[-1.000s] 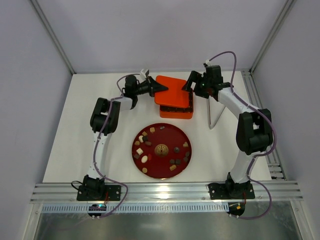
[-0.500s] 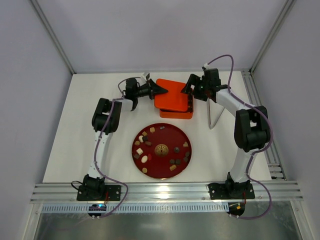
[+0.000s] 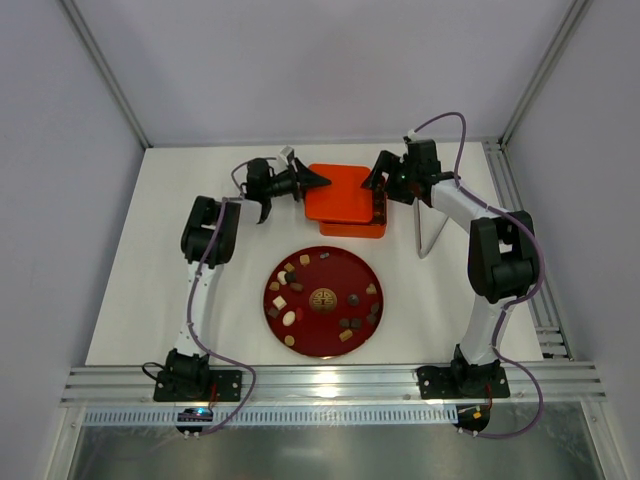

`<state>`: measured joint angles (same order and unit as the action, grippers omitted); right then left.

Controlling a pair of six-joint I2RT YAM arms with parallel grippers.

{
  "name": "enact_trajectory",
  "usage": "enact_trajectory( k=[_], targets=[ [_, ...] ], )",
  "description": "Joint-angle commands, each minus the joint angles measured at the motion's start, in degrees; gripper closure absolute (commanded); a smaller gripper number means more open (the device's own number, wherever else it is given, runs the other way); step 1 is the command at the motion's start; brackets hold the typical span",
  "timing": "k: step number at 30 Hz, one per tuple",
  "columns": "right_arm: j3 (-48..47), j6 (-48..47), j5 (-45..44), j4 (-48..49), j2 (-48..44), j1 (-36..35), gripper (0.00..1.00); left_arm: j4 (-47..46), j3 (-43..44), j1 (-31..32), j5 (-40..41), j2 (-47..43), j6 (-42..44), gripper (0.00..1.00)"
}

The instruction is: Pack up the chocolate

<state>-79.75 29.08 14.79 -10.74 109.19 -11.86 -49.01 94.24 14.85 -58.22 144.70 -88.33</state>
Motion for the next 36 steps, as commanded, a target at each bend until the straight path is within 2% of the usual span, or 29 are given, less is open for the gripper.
enact_trajectory(
  k=[1,6,10,20,25,30,36],
  targets=[
    [-0.06,0.45,0.33,2.57,0.15,0.08,0.06,-1.18,-0.46,-0.79,-1.81,-4.16,1.50,0.52],
    [-0.41,0.54,0.33,2.74,0.68,0.08,0.07,4.26,-0.81,-1.14,-1.99,-5.13,5.35,0.51],
    [-1.11,0.54,0.68,2.75,1.64,0.08,0.08,15.32,-0.11,-1.14,-1.73,-6.01,13.25,0.51],
    [-3.57,0.10,1.30,2.48,4.28,-0.53,0.09,29.84,3.67,-1.05,-0.59,-5.75,22.67,0.53],
    [-4.37,0.10,1.47,2.39,4.81,-0.71,0.09,43.38,6.39,-1.05,1.44,-5.92,32.16,0.53],
    [-4.37,0.10,1.65,2.57,4.98,-0.71,0.10,45.59,6.05,-1.05,1.36,-6.45,34.19,0.51],
    [-4.19,0.10,1.56,2.66,5.77,-0.71,0.10,39.89,4.82,-1.49,-0.23,-8.47,31.31,0.48]
  ],
)
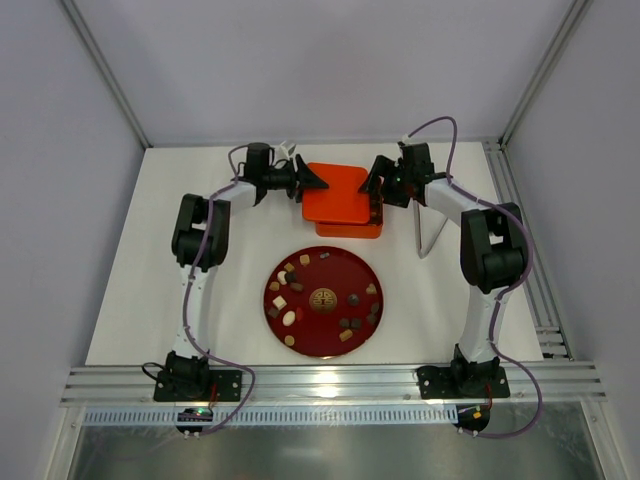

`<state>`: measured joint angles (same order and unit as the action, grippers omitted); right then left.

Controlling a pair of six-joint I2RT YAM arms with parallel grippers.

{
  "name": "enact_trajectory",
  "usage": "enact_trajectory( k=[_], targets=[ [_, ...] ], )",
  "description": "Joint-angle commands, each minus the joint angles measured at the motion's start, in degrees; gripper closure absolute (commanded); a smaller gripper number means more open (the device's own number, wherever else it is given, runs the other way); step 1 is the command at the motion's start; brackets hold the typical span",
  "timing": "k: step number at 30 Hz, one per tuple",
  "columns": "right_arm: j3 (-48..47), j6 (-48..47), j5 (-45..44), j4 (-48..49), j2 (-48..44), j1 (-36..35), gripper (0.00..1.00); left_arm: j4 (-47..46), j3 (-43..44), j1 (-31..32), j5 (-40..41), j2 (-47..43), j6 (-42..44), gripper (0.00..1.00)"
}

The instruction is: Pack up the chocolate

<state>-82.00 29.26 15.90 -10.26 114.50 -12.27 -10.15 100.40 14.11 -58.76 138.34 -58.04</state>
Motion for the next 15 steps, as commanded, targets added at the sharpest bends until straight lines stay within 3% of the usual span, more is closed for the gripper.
enact_trajectory(
  k=[1,15],
  targets=[
    [-1.85,0.01,0.45,2.18,0.46,-0.21,0.10,-0.29,-1.87,-0.92,-0.29,-2.37,-0.04,0.48],
    [-1.32,0.98,1.15,3.32,0.90,-0.30,0.11,-9.09,-5.48,-3.56,-2.50,-3.69,-6.29,0.45]
  ],
)
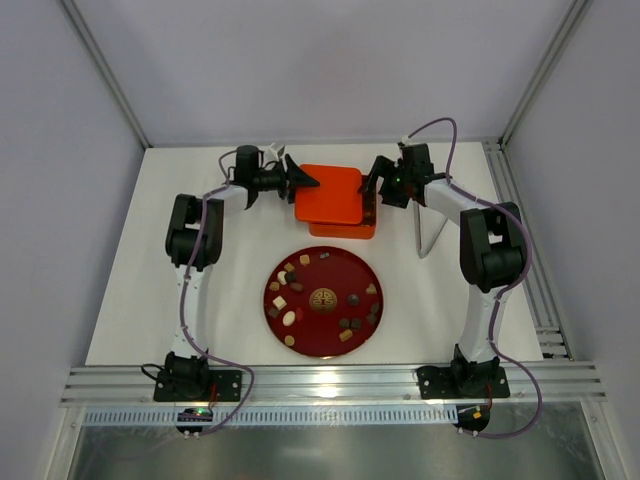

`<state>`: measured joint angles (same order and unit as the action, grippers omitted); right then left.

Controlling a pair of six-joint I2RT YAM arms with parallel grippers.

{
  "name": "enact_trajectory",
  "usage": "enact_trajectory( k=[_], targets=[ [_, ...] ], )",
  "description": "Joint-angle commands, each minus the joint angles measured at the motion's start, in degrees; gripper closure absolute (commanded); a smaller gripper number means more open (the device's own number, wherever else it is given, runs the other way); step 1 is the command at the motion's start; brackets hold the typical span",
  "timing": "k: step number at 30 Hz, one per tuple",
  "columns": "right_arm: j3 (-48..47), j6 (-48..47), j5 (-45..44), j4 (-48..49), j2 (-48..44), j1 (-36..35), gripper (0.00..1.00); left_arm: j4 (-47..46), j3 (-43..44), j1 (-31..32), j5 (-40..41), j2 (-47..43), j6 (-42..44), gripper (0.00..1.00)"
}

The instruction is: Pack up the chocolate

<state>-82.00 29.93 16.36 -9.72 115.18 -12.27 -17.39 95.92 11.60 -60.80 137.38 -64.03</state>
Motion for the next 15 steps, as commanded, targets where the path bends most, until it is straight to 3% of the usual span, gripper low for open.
enact_trajectory(
  k=[1,8,15],
  targets=[
    [-1.32,0.39,0.69,2.77,0.31,-0.30,0.12,-1.86,-1.26,-1.22,-0.55,-2.91,-0.48,0.45],
    [-1.24,0.74,0.87,3.30,0.66,-0.21,0.13,-2.48,-1.44,-2.01,-1.08,-3.26,-1.62,0.44],
    [-0.27,1.09,-0.62,3.30,0.31,-0.29,0.21,-2.39,-1.88,-2.28,-1.26,-3.70,-1.98,0.44]
  ],
)
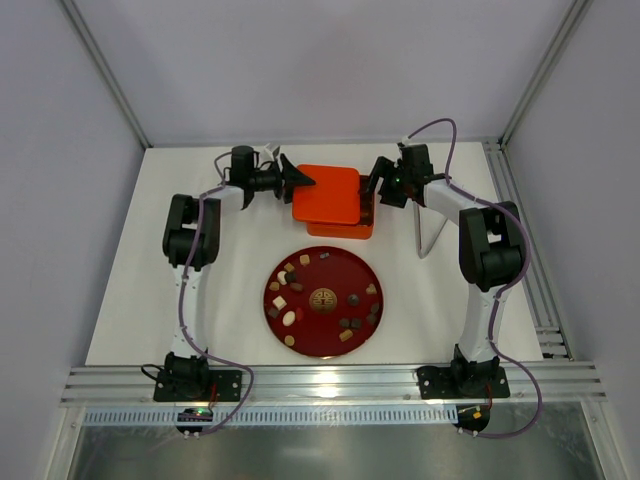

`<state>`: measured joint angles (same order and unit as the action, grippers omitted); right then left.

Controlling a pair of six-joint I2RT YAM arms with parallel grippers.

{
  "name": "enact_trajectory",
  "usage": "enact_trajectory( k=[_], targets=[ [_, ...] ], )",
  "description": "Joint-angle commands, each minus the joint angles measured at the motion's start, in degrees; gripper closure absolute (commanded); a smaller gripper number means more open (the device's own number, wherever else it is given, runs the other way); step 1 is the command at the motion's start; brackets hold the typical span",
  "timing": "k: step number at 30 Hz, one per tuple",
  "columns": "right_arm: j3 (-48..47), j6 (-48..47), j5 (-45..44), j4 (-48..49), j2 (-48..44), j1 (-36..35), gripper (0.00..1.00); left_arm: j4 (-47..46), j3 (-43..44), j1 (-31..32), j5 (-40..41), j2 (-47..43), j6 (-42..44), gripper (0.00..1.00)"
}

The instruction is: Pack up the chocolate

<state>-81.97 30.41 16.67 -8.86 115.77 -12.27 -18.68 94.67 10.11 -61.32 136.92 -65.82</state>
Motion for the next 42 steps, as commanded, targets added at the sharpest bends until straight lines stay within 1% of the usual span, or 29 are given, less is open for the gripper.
enact_trajectory(
  k=[1,4,7,11,16,21,26,37,42],
  targets=[
    [-0.12,0.61,-1.28,2.53,-0.36,-0.30,0.22,-1.01,-0.54,-0.79,-0.91,-3.24,-0.10,0.44],
    [0.50,0.44,-1.55,2.62,-0.45,-0.21,0.26,-0.66,-0.80,-0.88,-0.91,-3.33,-0.09,0.44],
    [0.59,0.44,-1.72,2.54,-0.28,-0.12,0.32,0.92,-0.72,-0.88,-0.73,-3.42,0.96,0.44],
    [0.76,0.52,-1.72,2.62,-0.19,-0.12,0.37,3.82,-0.72,-0.97,-0.56,-3.77,3.41,0.43],
    [0.76,0.52,-1.64,2.71,-0.19,-0.03,0.40,7.50,-0.63,-1.58,-0.38,-4.56,5.52,0.43],
    [0.68,0.61,-1.64,2.89,-0.10,0.06,0.47,12.78,0.42,-1.93,0.32,-5.00,9.30,0.43],
    [0.68,0.70,-1.37,3.06,-0.01,0.06,0.54,14.02,0.51,-2.02,0.41,-4.82,10.10,0.44],
    [0.59,1.23,-0.41,4.03,0.43,0.06,0.55,14.37,2.53,-0.97,0.32,-3.42,10.63,0.45],
    [0.76,1.49,-0.14,4.47,0.16,0.14,0.55,15.95,4.29,-0.27,1.02,-2.45,11.24,0.45]
  ],
)
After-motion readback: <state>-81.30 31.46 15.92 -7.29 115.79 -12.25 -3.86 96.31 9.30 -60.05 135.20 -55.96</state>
